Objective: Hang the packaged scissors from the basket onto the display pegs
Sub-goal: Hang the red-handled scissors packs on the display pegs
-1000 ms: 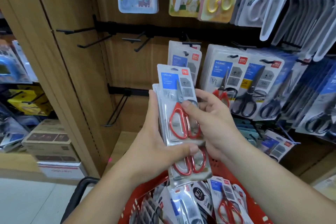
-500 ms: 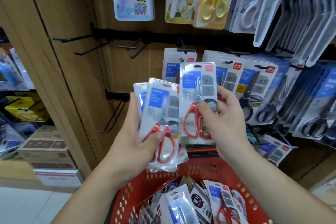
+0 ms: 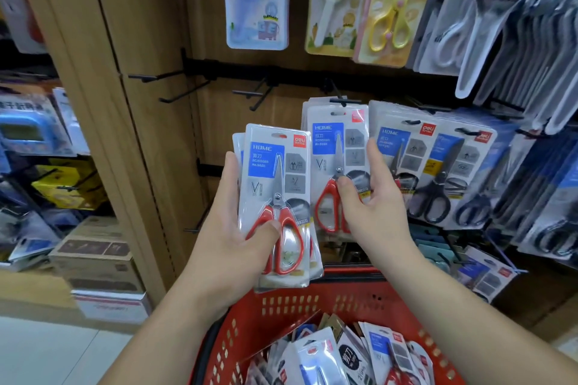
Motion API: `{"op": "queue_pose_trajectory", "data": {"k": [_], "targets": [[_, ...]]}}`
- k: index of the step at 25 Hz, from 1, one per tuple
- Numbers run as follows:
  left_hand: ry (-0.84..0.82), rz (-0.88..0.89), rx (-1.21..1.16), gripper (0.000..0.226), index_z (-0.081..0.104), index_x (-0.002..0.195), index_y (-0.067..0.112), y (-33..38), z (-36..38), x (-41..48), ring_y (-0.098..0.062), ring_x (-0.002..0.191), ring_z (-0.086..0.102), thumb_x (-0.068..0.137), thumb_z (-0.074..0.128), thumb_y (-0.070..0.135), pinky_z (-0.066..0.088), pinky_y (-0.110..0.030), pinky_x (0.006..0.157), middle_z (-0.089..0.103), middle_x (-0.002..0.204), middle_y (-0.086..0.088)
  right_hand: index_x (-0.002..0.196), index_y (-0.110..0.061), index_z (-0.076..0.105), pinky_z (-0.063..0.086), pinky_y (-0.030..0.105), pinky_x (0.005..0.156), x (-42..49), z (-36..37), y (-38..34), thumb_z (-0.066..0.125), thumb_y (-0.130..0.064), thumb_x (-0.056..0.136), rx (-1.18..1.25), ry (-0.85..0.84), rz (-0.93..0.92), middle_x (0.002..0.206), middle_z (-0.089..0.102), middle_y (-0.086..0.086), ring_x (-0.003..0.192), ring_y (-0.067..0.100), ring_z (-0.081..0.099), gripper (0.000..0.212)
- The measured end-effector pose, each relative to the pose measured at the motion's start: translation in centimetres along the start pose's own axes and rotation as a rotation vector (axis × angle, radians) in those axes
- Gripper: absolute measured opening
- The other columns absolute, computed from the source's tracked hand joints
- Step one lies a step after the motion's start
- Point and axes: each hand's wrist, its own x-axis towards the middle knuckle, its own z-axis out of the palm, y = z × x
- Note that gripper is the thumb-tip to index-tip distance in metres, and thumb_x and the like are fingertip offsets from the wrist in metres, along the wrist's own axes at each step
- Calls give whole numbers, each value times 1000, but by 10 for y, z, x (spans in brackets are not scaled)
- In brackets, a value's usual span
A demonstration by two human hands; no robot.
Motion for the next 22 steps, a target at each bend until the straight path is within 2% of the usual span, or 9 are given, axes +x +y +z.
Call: {"op": "queue_pose_trajectory", "data": {"k": [2, 4, 6, 9, 12, 15, 18, 20, 22], "targets": [[-6, 5, -14, 95, 10, 161, 58, 0, 2, 0, -9, 133, 62, 101, 67, 11, 57, -46, 105, 59, 147, 24, 166, -33, 20, 22, -8, 104, 2, 3, 3, 61, -20, 105, -24, -1, -3, 162, 25, -29, 145, -21, 19, 75], [-10, 7, -40, 94, 13, 161, 58, -1, 3, 1, -14, 133, 63, 101, 67, 9, 56, -50, 105, 60, 147, 20, 166, -33, 20, 22, -9, 103, -3, 4, 6, 60, -19, 106, -17, 9, -2, 161, 22, -31, 140, -30, 18, 74], [-10, 4, -57, 93, 16, 160, 59, 0, 2, 2, -17, 131, 65, 101, 67, 8, 58, -51, 102, 62, 146, 19, 166, -32, 21, 29, -4, 105, -8, 4, 10, 60, -19, 106, -14, 16, -18, 155, 22, -39, 142, -24, 26, 73], [-13, 2, -55, 92, 17, 160, 58, -1, 4, 5, -17, 130, 66, 101, 67, 6, 58, -51, 101, 62, 146, 18, 165, -34, 26, 39, 24, 120, 7, 6, 10, 65, -22, 104, 13, 13, 46, 160, 32, -32, 151, 1, 35, 73], [-6, -10, -71, 92, 20, 160, 57, -1, 8, 6, -18, 130, 66, 101, 68, 6, 59, -52, 99, 62, 146, 17, 163, -37, 28, 46, 46, 118, 23, 8, 0, 66, -31, 102, -81, 5, 130, 146, 52, -10, 136, 11, 51, 72], [-14, 18, -76, 86, 27, 160, 52, -1, 12, 5, -18, 126, 69, 100, 69, 7, 60, -51, 97, 66, 141, 16, 152, -28, 49, 54, 39, 107, 11, 7, -16, 59, -37, 105, -66, 16, 98, 136, 61, -5, 123, 9, 61, 49], [23, -31, -152, 96, 17, 164, 45, -4, 15, 6, -12, 116, 73, 96, 72, 5, 62, -48, 94, 72, 130, 20, 137, -21, 63, 63, 35, 87, -6, 11, -35, 55, -24, 109, 375, -199, 310, 117, 78, 0, 108, 16, 75, 29], [31, -5, -129, 77, 39, 158, 37, -6, 16, 6, -16, 118, 73, 97, 71, 1, 62, -50, 93, 74, 130, 11, 127, -18, 68, 63, 29, 79, -12, 10, -37, 54, -11, 108, 459, -198, 323, 107, 81, 3, 101, 18, 78, 24], [46, 10, -119, 62, 54, 147, 34, -5, 16, 6, -22, 120, 72, 97, 71, 0, 60, -54, 95, 73, 132, 5, 124, -17, 68, 63, 37, 88, -16, 9, -36, 57, -4, 105, 495, -156, 336, 106, 81, 6, 101, 22, 78, 25]]}}
